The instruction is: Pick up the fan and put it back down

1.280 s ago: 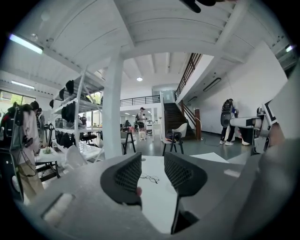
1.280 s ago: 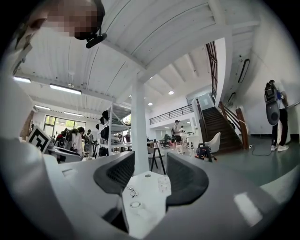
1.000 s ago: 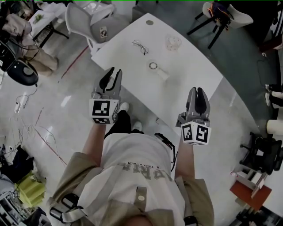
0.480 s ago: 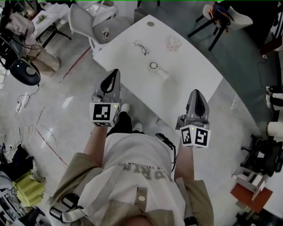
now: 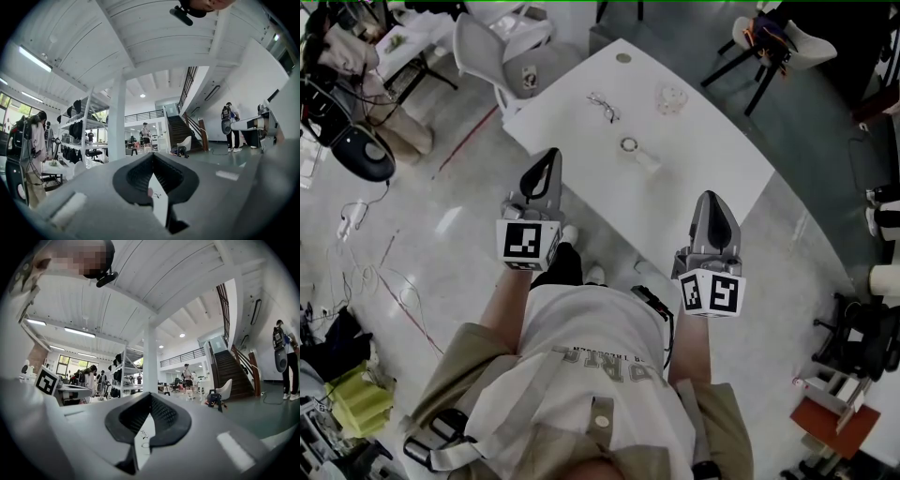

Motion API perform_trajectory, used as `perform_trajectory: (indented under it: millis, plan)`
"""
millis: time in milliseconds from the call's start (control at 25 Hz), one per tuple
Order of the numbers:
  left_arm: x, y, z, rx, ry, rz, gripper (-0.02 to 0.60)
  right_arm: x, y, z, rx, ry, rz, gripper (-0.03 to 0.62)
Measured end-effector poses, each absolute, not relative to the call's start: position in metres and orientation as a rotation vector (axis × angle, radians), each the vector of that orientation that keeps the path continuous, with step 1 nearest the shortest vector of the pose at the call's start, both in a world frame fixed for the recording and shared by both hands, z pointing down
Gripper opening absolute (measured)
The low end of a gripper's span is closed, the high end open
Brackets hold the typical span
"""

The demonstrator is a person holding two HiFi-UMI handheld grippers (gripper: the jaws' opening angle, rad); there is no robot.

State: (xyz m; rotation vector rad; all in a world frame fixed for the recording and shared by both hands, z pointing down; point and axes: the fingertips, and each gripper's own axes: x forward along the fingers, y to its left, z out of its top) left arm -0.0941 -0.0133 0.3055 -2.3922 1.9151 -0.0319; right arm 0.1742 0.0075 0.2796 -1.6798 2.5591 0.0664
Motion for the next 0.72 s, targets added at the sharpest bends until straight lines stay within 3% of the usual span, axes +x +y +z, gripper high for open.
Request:
perform_trajectory:
  millis: [720]
  plan:
    - [-0.092,-0.009,0.296,-2.341,1.883,-0.024,0.012,0.173,0.012,0.274,-1.721,2.554,0.201,0.000]
